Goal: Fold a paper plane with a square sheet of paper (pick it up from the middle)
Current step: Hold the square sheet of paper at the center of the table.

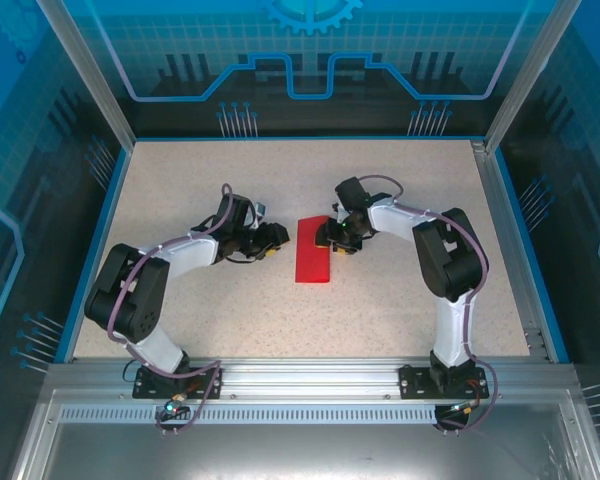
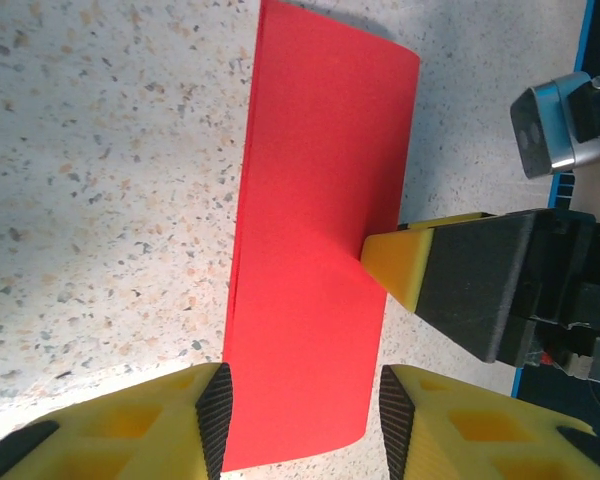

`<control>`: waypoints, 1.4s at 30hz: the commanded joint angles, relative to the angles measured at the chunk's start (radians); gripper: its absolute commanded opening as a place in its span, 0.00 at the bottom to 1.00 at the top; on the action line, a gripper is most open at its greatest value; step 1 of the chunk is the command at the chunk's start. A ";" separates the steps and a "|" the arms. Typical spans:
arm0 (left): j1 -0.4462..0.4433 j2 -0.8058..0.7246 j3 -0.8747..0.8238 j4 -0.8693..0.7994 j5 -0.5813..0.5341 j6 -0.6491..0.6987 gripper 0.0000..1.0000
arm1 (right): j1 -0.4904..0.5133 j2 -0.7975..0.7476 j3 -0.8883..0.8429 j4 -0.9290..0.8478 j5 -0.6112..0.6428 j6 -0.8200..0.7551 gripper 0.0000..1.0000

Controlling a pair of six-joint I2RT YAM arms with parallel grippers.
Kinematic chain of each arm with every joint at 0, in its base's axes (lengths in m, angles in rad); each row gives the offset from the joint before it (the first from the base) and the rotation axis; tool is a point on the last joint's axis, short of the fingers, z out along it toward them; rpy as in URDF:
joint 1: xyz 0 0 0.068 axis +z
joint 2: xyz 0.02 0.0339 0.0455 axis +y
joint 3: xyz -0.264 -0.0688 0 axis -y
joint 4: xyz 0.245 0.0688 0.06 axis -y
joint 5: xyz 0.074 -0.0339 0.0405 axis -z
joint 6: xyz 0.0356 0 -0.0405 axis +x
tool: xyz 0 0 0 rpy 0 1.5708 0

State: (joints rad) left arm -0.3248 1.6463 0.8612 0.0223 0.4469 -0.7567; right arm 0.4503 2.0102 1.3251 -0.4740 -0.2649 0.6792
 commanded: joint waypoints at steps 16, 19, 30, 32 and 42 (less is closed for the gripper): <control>-0.003 -0.005 -0.011 -0.037 -0.022 0.038 0.46 | 0.003 0.109 0.070 -0.186 0.084 -0.024 0.56; -0.003 -0.006 -0.010 -0.039 -0.021 0.037 0.46 | 0.005 0.113 0.073 -0.192 0.096 -0.024 0.56; -0.003 -0.013 -0.011 -0.048 -0.027 0.044 0.46 | 0.010 0.149 0.105 -0.246 0.140 -0.009 0.56; -0.003 -0.016 -0.009 -0.053 -0.031 0.048 0.46 | 0.009 0.151 0.105 -0.247 0.140 -0.005 0.56; -0.003 -0.017 -0.011 -0.055 -0.032 0.051 0.45 | 0.014 0.163 0.110 -0.258 0.154 -0.013 0.55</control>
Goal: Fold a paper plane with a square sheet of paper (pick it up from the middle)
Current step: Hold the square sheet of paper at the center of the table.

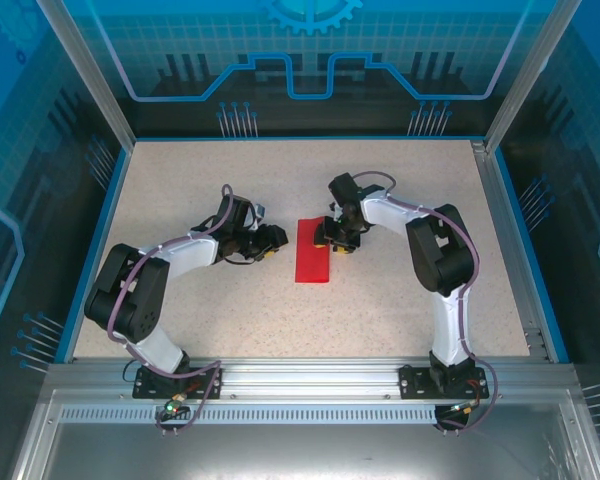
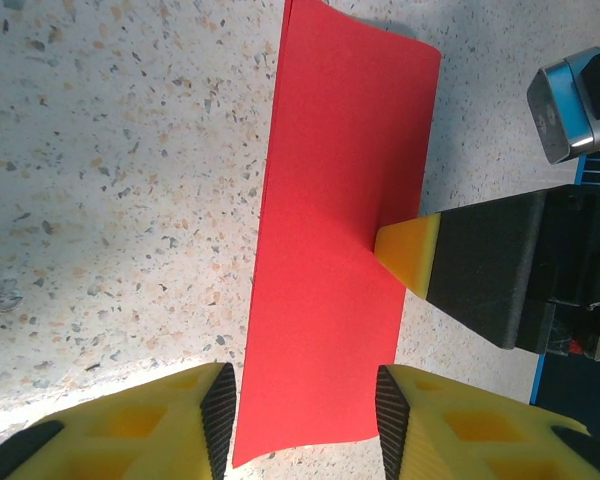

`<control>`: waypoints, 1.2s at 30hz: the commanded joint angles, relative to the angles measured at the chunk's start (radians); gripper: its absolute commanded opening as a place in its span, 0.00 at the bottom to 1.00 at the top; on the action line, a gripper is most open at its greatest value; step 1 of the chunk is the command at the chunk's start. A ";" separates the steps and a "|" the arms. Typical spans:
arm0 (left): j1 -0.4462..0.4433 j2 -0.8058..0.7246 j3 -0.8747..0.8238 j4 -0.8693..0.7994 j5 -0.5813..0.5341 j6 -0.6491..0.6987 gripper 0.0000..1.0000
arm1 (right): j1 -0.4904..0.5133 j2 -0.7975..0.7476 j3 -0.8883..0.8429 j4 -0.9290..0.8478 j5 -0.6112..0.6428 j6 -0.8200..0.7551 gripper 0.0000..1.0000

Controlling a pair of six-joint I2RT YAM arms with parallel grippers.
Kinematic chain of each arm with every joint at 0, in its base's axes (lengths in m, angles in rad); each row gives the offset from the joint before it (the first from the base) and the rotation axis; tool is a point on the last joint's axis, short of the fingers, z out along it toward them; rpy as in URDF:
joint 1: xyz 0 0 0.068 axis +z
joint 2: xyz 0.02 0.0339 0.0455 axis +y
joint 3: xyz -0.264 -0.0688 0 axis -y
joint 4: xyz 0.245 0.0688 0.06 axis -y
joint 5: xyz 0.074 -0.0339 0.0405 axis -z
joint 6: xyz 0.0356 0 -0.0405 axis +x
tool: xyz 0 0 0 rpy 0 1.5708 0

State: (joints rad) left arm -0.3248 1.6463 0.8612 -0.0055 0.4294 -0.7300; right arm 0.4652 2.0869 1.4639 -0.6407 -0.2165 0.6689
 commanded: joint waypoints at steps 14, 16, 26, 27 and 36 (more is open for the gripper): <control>-0.008 0.020 0.044 -0.065 0.000 0.035 0.37 | 0.006 0.105 -0.023 -0.120 0.154 0.001 0.56; -0.013 0.038 0.065 -0.079 0.002 0.035 0.34 | 0.006 0.106 -0.021 -0.122 0.156 0.000 0.55; -0.026 0.067 0.085 -0.092 -0.011 0.024 0.28 | 0.006 0.099 -0.041 -0.094 0.145 0.035 0.54; -0.026 0.067 0.083 -0.090 -0.011 0.023 0.28 | 0.004 0.098 -0.044 -0.088 0.144 0.034 0.54; -0.029 0.088 0.088 -0.074 0.011 0.023 0.27 | 0.007 0.110 -0.032 -0.105 0.146 -0.001 0.55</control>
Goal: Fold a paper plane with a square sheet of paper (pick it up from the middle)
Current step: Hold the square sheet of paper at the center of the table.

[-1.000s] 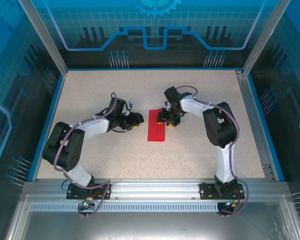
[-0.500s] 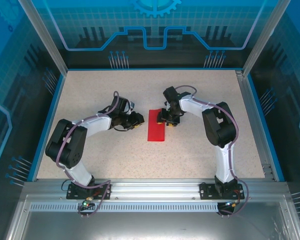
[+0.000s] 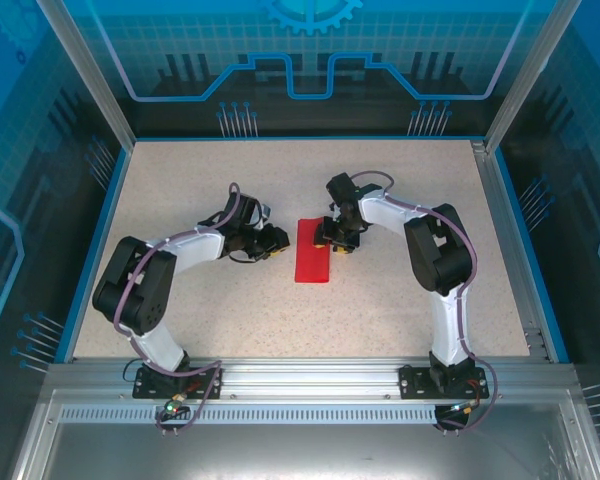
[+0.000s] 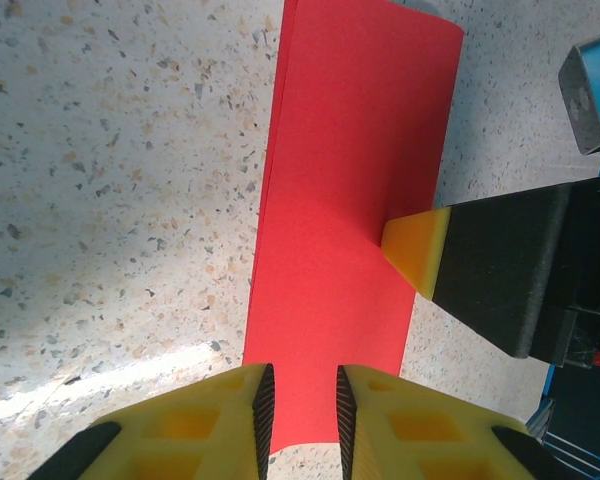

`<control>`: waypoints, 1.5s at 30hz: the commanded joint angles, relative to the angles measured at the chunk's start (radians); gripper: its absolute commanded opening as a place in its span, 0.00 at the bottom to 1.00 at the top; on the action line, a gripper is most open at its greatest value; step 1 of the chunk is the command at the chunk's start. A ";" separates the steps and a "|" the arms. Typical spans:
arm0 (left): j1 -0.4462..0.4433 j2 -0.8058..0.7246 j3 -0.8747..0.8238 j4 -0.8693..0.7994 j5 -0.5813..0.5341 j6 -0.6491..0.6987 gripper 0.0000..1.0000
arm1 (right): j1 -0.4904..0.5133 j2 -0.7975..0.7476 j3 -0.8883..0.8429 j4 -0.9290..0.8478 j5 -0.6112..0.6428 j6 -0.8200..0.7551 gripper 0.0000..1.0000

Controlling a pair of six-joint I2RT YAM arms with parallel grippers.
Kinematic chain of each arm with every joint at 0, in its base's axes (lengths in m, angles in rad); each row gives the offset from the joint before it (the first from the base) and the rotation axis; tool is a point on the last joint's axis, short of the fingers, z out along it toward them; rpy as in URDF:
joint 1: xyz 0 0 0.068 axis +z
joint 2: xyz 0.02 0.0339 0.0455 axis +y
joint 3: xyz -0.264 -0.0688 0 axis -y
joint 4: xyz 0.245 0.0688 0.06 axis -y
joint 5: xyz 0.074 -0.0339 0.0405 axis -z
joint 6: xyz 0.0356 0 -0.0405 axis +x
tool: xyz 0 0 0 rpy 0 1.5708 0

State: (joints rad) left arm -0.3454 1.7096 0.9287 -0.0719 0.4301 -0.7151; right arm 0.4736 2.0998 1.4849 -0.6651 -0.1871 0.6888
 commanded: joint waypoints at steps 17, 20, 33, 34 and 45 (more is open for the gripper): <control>-0.009 0.026 0.027 -0.017 0.011 0.016 0.27 | 0.003 0.122 -0.026 -0.109 0.129 -0.040 0.56; -0.009 0.031 0.033 -0.011 0.019 0.015 0.26 | 0.002 0.125 -0.030 -0.111 0.135 -0.036 0.56; -0.083 0.146 0.200 -0.181 -0.088 0.042 0.00 | 0.004 0.131 -0.034 -0.110 0.144 -0.023 0.55; -0.090 0.153 0.210 -0.195 -0.103 0.045 0.00 | 0.005 0.131 -0.035 -0.110 0.144 -0.023 0.55; -0.123 0.234 0.311 -0.290 -0.173 0.061 0.00 | 0.008 0.139 -0.029 -0.111 0.142 -0.023 0.55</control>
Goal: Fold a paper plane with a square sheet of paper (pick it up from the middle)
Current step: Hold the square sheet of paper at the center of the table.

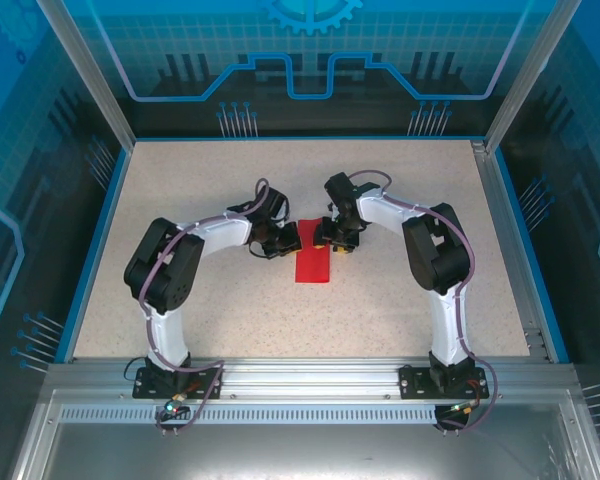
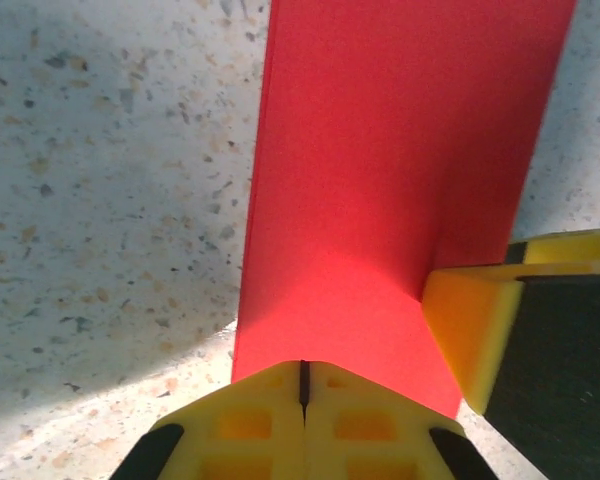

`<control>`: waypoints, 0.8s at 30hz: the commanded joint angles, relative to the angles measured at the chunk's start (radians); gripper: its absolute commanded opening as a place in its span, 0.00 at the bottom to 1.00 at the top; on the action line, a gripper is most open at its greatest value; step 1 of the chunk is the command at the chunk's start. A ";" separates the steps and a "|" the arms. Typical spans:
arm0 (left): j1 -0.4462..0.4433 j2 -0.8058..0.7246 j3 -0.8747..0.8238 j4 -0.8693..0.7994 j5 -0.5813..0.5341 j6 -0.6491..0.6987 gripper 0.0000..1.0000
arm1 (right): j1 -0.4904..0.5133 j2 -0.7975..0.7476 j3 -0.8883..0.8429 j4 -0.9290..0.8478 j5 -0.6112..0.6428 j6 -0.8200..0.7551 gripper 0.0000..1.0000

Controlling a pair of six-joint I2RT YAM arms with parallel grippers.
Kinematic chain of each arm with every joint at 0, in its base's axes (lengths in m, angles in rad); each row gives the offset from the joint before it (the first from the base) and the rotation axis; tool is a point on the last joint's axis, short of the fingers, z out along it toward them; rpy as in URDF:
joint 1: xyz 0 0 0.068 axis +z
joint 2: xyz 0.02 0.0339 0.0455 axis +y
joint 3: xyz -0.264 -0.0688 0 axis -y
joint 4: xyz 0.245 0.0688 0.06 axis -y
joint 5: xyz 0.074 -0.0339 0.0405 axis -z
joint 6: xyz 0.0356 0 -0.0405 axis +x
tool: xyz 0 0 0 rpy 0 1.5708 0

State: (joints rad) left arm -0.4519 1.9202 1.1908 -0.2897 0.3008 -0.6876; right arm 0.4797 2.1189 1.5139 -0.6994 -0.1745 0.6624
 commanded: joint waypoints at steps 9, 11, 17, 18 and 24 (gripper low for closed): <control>-0.021 0.058 0.058 -0.026 0.008 0.036 0.00 | 0.002 0.122 -0.061 -0.077 0.130 0.004 0.56; -0.022 0.065 0.055 -0.012 0.016 0.036 0.00 | 0.002 0.122 -0.063 -0.078 0.129 0.005 0.56; -0.022 0.098 0.055 -0.036 -0.009 0.039 0.00 | 0.003 0.119 -0.064 -0.072 0.126 0.003 0.56; -0.022 0.102 0.051 -0.041 -0.016 0.038 0.00 | 0.003 0.118 -0.062 -0.072 0.123 0.003 0.56; -0.023 0.105 0.015 -0.040 -0.042 0.045 0.00 | -0.005 0.081 -0.029 -0.064 0.092 -0.005 0.57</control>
State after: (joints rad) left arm -0.4667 1.9873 1.2278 -0.3084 0.2867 -0.6720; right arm 0.4820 2.1193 1.5215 -0.7048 -0.1749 0.6647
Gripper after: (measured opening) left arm 0.059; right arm 0.569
